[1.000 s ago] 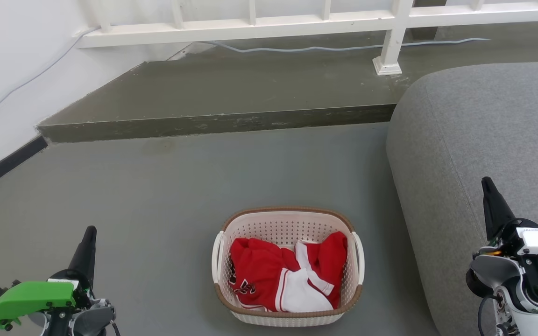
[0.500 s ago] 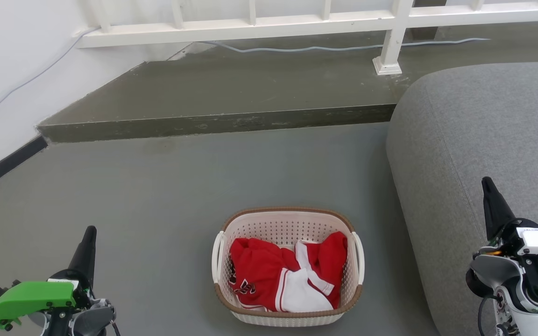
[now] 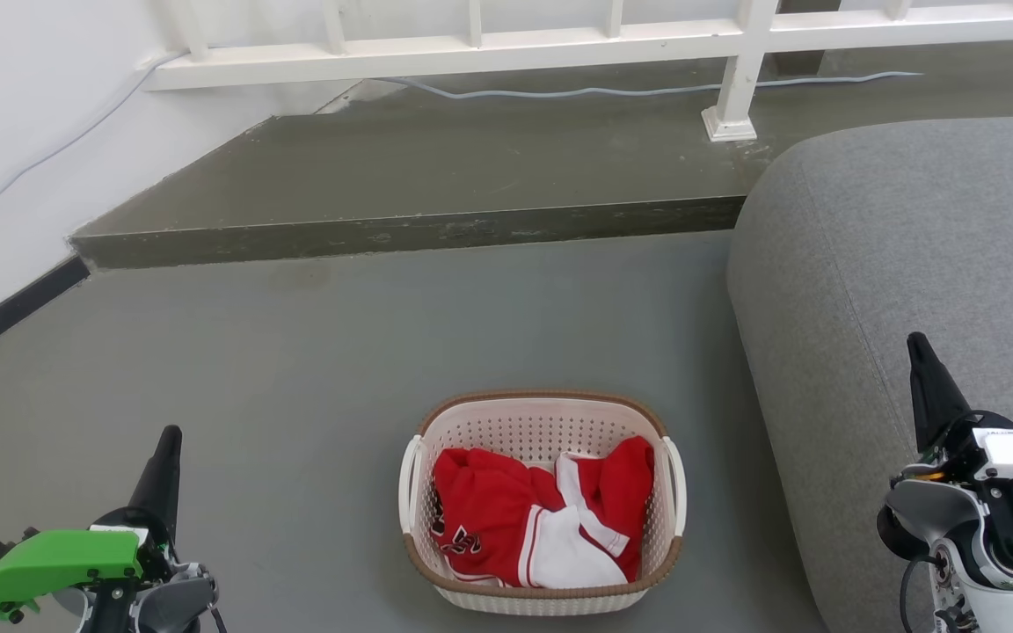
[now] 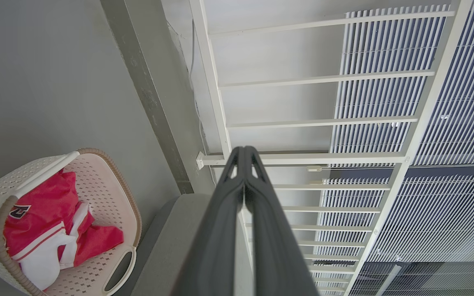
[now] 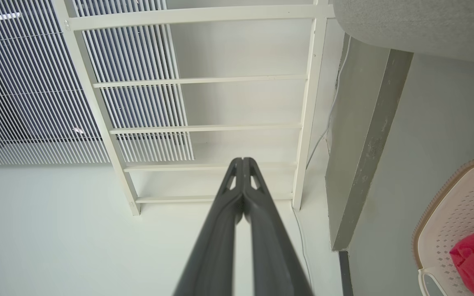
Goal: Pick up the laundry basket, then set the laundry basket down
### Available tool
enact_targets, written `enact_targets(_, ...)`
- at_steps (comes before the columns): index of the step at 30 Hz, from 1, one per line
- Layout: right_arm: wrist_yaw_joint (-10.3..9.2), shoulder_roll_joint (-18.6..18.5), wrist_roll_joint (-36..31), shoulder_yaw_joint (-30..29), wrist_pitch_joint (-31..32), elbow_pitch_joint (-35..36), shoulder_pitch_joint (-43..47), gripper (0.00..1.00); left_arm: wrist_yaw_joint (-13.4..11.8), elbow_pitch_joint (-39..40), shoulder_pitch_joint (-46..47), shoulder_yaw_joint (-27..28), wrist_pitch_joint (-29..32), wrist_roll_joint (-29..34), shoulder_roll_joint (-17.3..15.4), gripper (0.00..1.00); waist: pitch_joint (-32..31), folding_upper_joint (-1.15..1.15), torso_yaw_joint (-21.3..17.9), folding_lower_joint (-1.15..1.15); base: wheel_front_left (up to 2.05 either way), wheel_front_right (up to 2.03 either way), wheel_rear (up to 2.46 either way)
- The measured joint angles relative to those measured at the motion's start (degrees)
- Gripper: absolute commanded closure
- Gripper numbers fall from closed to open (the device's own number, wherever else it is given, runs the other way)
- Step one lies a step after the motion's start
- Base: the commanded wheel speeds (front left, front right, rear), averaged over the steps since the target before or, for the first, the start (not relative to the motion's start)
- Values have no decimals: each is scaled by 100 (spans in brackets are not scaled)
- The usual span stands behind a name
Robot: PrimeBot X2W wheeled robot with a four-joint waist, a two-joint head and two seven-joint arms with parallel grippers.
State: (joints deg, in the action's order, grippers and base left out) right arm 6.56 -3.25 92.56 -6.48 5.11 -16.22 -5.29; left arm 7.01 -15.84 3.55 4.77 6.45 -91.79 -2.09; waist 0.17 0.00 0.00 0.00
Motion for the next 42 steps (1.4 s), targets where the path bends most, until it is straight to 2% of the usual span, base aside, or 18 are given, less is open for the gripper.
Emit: enact_targets(42, 0, 3, 0, -11, 5, 7, 1, 100, 0, 2, 0, 0, -1, -7, 0, 100, 0, 0, 0, 0, 0, 0, 0)
